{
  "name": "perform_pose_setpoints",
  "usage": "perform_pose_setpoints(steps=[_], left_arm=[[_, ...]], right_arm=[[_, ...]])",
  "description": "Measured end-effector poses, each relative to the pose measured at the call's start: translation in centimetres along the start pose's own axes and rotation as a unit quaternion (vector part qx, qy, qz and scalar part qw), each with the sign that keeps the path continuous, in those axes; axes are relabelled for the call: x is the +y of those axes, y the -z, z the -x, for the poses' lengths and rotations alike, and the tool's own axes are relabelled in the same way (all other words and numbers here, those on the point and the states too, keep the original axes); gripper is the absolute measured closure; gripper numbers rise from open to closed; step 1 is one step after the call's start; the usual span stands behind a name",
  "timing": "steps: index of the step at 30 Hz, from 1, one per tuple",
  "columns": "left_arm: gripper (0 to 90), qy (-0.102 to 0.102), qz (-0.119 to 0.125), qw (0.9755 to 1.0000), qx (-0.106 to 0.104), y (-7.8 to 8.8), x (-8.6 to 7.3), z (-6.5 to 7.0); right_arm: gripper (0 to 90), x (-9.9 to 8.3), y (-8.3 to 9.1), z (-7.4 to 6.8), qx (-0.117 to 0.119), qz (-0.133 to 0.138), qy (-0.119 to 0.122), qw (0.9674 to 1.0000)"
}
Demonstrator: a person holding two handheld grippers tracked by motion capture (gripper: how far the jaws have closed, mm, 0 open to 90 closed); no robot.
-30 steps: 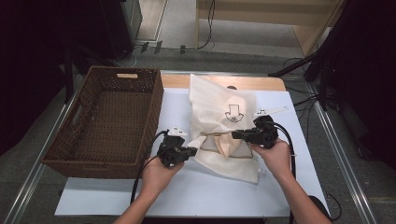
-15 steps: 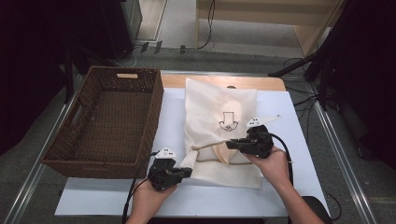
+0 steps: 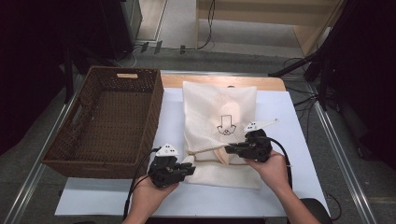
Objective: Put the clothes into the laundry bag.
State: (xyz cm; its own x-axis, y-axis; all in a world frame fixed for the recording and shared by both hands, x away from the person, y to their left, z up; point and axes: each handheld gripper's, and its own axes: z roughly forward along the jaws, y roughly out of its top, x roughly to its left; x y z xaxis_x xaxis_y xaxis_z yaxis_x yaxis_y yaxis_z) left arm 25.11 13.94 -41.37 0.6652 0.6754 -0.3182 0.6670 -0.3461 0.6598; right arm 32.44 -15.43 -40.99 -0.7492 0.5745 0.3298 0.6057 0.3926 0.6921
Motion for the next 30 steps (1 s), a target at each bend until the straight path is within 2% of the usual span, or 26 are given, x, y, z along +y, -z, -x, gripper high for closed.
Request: perform_pose_setpoints(steps=[3,7,10,13,16,21,25,28,30], left_arm=[[79.2,-0.001,0.005,1.0,-0.007,-0.4,0.6,0.1],[80.1,-0.011,0.002,0.9999,-0.011,-1.8,1.2,0.4],[80.0,-0.018,-0.002,0.9998,-0.007,-2.3,1.5,0.3],[79.4,-0.015,0.004,0.9998,-0.009,-1.8,1.6,0.0],[78.3,-0.011,0.014,0.9998,-0.007,-0.9,1.7,-0.3],[76.1,-0.012,0.025,0.9996,-0.001,0.4,1.6,-1.0],[73.6,-0.011,0.021,0.9997,0.003,0.5,1.4,-1.4],[69.8,-0.013,0.015,0.9997,0.011,0.3,1.3,-1.6],[65.3,-0.013,0.012,0.9997,0.014,0.2,1.1,-1.9]], right_arm=[[86.6,-0.2,-0.1,-0.3,0.015,-0.003,-0.007,0.9999],[86.6,-0.3,-0.5,-0.9,0.013,-0.01,0.004,0.9999],[86.6,-0.5,-0.8,-1.1,0.011,-0.014,0.004,0.9998],[86.6,-0.9,-1.1,-1.3,0.017,-0.018,-0.005,0.9997],[86.5,-1.5,-1.6,-1.6,0.018,-0.023,-0.004,0.9996],[86.3,-2.6,-2.1,-1.8,0.007,-0.029,0.009,0.9995],[86.1,-3.1,-3.0,-1.4,0.003,-0.041,0.005,0.9991],[86.0,-3.4,-3.8,-0.9,-0.006,-0.067,0.003,0.9977],[86.0,-3.5,-4.2,-0.4,0.0,-0.068,-0.006,0.9976]])
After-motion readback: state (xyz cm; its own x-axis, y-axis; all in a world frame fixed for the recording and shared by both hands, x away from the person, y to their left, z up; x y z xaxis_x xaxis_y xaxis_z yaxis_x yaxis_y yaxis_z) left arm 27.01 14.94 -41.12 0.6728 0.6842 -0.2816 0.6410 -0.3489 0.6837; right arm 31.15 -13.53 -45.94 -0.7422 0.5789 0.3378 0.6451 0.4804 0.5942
